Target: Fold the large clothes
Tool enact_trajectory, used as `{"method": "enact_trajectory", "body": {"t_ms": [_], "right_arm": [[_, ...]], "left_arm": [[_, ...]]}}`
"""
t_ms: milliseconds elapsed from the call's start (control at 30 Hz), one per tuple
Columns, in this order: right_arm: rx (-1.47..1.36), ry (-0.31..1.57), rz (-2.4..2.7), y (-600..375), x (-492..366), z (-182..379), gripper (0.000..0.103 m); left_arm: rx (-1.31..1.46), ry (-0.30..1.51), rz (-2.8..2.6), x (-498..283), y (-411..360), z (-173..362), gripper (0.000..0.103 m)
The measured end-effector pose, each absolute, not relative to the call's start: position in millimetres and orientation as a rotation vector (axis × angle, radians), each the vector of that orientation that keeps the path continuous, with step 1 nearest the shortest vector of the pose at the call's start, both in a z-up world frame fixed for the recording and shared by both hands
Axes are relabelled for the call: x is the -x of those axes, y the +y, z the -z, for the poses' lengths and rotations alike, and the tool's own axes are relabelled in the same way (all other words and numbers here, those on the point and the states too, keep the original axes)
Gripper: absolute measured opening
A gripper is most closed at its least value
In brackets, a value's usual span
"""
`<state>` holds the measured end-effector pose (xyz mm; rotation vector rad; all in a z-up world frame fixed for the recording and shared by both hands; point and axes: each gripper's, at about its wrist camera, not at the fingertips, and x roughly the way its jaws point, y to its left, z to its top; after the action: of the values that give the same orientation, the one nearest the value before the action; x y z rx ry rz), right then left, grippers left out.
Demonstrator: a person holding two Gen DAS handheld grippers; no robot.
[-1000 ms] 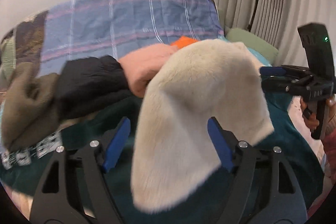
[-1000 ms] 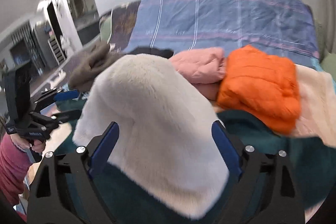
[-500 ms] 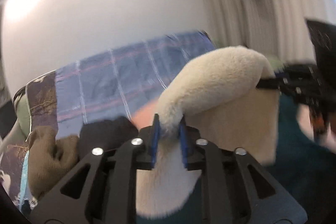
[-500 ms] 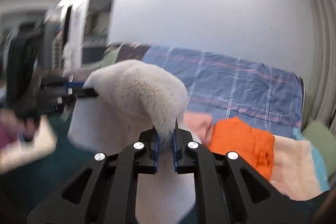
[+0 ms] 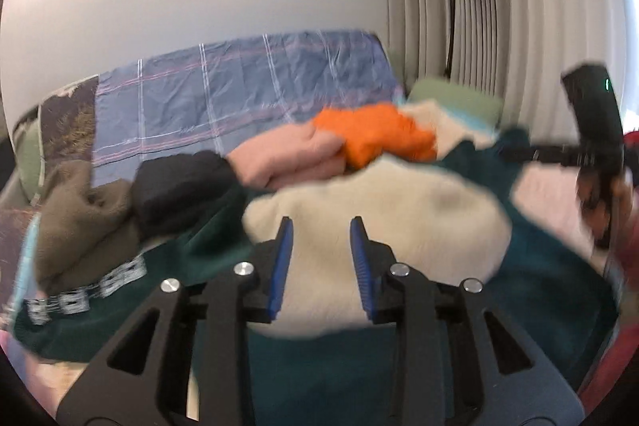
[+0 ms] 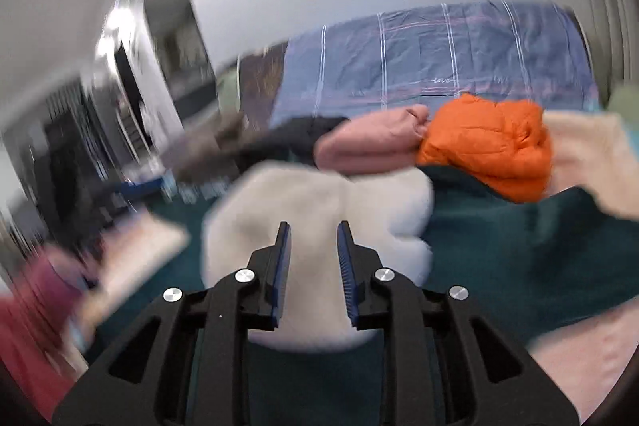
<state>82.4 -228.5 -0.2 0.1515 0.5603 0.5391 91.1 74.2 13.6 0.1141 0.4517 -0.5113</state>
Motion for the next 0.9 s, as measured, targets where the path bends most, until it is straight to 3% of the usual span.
{"method": "enact_trajectory", "body": {"t_ms": [67,133,233,333,400,433,500,533,567,767,800,833,867,900], "right_arm": [[-0.132,0.605,-0.562,-209.4,-92.5,8.1,0.024],[0.004,0.822,-0.532,-176.1,-105.0,52.0,0.024],[0.091,1.000,-0.466,-167.4,-112.9,109.3,0.024],[0.000,1.001,-0.518,-184.6,-110.2,89.5,0.025],[-0.061,0.927,-0.518,-202.5,-114.8,62.0,0.033],[-0.076,0.866,-0.492,-212.5,-119.1,45.3,0.045],[-0.087,0.783,-0.400,-229.7,-136.4,22.8,0.060],[-0.097,0.765,-0.360,-235.7,-146.8,17.4,0.064],[-0.127,0.787,-0.344,-244.4,-169.5,17.8,0.065],[-0.407,1.090,-0.425,-264.2,-249.7,80.4,0.065],[-0.426,1.116,-0.473,-263.1,-251.9,87.0,0.065],[-0.434,1.117,-0.504,-260.6,-252.4,90.0,0.054],[-0.421,1.066,-0.509,-257.7,-252.3,87.3,0.037],[-0.409,1.028,-0.504,-256.2,-255.6,82.5,0.011]], "left_arm": [[-0.101,0.501,0.563,-102.9,58.4,-3.0,0.041],[-0.215,0.576,0.545,-110.6,35.1,23.8,0.052],[-0.435,0.796,0.461,-126.3,15.0,91.5,0.050],[-0.396,0.774,0.492,-118.7,29.5,88.2,0.049],[-0.309,0.729,0.472,-121.6,45.8,57.5,0.049],[-0.274,0.699,0.471,-124.4,52.1,45.3,0.051],[-0.201,0.654,0.452,-138.5,64.3,23.0,0.071],[-0.153,0.640,0.425,-156.6,71.4,13.9,0.076],[-0.119,0.653,0.423,-169.8,74.7,13.5,0.083],[0.158,0.994,0.484,-267.9,82.8,71.5,0.083],[0.165,1.019,0.490,-271.4,81.6,81.1,0.082],[0.164,1.031,0.509,-277.2,77.5,89.3,0.075],[0.169,1.011,0.532,-282.6,74.4,91.3,0.041],[0.178,0.999,0.534,-288.3,72.9,91.2,0.022]]}}
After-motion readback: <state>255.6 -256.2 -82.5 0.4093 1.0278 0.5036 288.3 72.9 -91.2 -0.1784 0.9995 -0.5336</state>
